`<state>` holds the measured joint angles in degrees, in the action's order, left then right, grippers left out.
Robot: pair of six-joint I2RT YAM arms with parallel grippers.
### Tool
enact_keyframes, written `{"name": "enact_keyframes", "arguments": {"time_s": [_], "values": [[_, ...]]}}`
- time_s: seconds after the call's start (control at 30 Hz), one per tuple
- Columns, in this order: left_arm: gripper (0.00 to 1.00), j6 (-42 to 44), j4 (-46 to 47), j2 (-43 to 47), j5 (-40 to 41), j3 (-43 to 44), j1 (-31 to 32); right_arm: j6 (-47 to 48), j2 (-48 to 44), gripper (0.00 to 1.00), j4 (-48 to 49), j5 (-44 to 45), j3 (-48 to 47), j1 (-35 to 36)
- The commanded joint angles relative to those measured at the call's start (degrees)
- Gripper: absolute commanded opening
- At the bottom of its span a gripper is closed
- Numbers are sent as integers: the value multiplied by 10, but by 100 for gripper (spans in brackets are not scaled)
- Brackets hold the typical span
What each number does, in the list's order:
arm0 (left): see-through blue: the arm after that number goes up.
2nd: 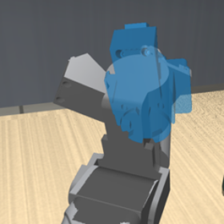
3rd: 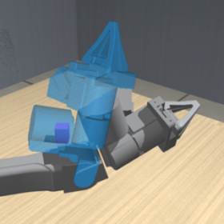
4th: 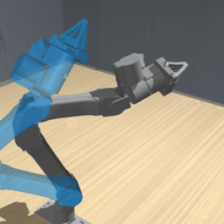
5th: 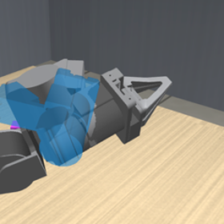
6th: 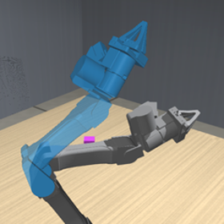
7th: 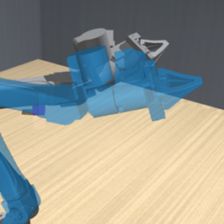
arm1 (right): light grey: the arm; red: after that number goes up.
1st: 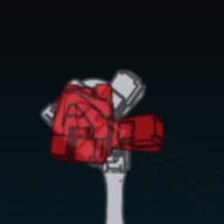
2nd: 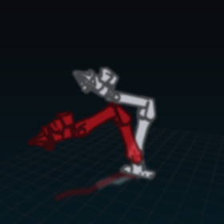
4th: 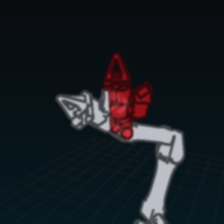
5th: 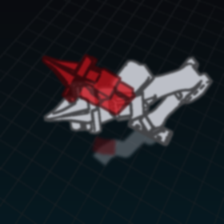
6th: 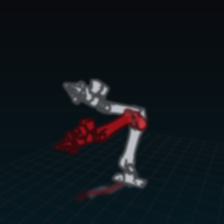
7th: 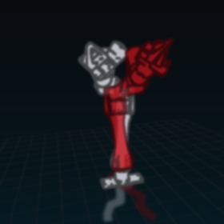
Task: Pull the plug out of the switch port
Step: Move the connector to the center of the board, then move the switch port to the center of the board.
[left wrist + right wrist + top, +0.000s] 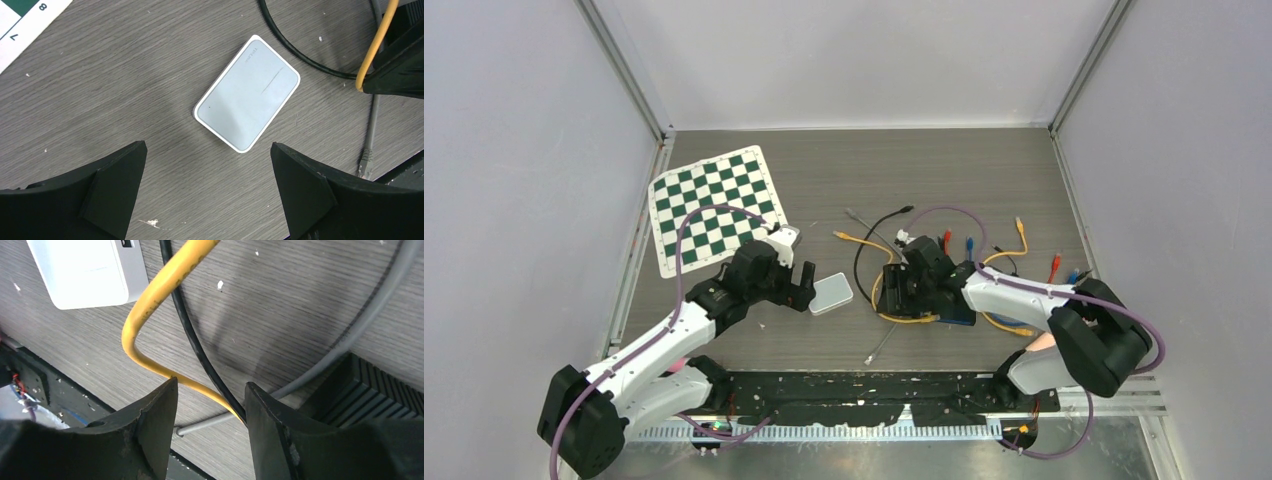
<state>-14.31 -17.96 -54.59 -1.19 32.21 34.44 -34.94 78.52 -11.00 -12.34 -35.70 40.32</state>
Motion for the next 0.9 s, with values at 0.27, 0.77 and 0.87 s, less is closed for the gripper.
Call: {"name": "enact_keyframes", "arguments": {"time_s": [0.27,0.77,0.87], "values": [[100,12,2,-6,7,18,1,-169,-36,59,181,-57,97,28],[100,-22,0,-7,30,27,-1,-85,-241,60,-99,156,-5,28],[100,-71,4,2,44,14,-6,-54,-276,60,-65,135,-14,28]]}}
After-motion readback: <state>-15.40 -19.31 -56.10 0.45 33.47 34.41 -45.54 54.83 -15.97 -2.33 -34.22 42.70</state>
